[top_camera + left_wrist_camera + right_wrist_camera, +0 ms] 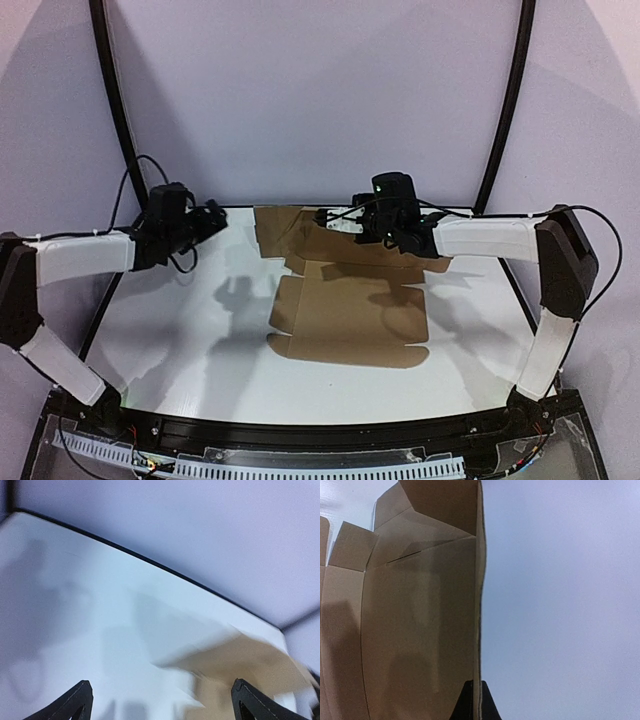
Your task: Fold the paper box
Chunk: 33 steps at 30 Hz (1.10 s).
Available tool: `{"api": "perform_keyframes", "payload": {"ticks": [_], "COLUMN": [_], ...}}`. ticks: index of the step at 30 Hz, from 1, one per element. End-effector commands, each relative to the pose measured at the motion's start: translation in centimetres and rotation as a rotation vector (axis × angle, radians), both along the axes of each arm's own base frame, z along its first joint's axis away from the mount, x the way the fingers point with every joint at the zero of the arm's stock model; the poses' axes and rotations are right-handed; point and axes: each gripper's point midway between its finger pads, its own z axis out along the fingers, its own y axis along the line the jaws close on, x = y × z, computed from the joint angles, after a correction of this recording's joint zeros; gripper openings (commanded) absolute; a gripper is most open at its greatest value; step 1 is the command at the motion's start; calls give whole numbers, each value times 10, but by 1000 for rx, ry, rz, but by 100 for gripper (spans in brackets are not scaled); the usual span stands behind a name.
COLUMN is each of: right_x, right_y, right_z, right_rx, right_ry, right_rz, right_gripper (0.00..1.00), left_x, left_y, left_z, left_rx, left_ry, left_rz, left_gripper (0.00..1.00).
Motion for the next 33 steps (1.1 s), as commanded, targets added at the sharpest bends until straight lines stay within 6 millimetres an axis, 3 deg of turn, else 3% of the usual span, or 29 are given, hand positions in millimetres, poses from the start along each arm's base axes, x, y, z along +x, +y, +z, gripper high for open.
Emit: {"api": "perform_keyframes", "payload": {"ticks": [1,4,8,9,10,13,18,22,28,33], "right_x": [-10,-12,-14,-14,-14,-13,-10,-7,-1,-3], "right_y": [0,1,1,1,1,1,2,3,3,1], "right_z": [8,9,6,6,6,4,4,3,0,-6], "right_rx": [24,34,31,31,30,24,28,30,40,48], "right_ry": [23,34,53,53,53,56,61,61,75,99], "right_rz": [11,14,19,18,17,15,5,-3,-34,-56], "right_gripper": [0,0,0,0,0,0,0,0,0,0], "left_x": [28,63,98,104,108,112,103,84,57,37], "left_y": [41,35,-6,-18,-27,-56,-86,-113,-133,-152], "left_z": [-25,-35,-48,-42,-55,-51,-62,-73,-92,-95], "left_rx": [17,-8,-31,-51,-65,-145,-99,-55,-46,-147], "left_ry": [112,113,122,112,128,82,84,114,171,163], "left_rz": [109,47,-156,-210,-252,-400,-508,-587,-629,-669], "left_gripper": [99,99,99,98,96,94,91,88,71,63]}}
